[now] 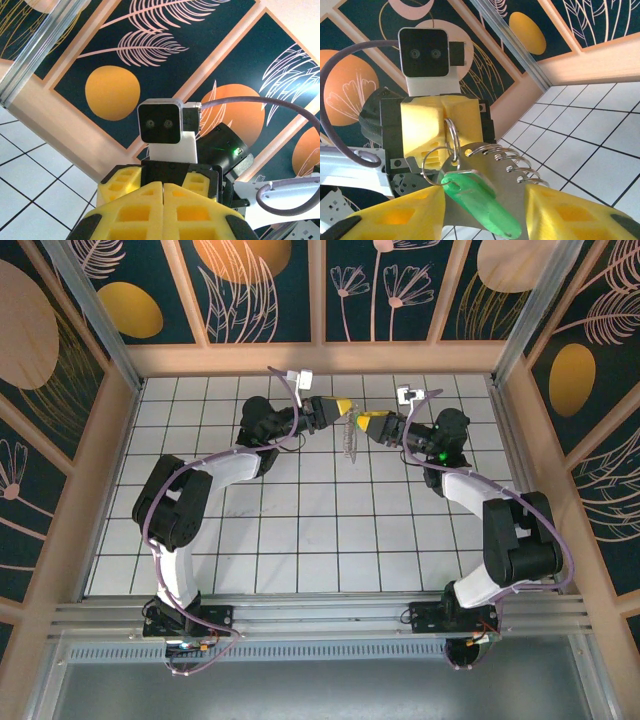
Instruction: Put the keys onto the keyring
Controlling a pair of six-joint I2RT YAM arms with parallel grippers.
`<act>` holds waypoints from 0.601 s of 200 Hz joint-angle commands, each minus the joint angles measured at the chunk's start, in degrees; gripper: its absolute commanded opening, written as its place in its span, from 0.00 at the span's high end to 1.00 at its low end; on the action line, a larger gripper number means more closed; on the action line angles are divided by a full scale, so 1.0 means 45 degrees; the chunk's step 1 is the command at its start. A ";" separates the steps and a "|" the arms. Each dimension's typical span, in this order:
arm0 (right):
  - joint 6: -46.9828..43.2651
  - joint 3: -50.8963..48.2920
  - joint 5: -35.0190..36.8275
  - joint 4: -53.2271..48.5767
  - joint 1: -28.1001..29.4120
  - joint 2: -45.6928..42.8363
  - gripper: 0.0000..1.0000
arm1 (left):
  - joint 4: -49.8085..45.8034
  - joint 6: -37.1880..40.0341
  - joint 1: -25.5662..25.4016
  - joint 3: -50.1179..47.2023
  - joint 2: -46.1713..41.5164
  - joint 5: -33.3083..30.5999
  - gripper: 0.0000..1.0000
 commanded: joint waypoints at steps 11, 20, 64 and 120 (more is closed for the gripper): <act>0.0013 0.0051 -0.0518 0.1154 0.0146 0.0107 0.63 | 0.0315 0.0197 -0.0062 0.0512 -0.0460 0.0041 1.00; 0.0012 0.0033 -0.0567 0.1153 0.0189 0.0119 0.69 | 0.0315 0.0198 -0.0056 0.0529 -0.0458 0.0031 1.00; -0.0044 -0.0086 -0.0675 0.1096 0.0205 0.0038 0.89 | 0.0296 0.0226 -0.0048 0.0611 -0.0385 -0.0032 1.00; -0.0155 -0.0008 -0.0656 0.0713 0.0318 0.0070 1.00 | 0.0500 0.0216 -0.0059 0.0485 -0.0431 -0.0270 1.00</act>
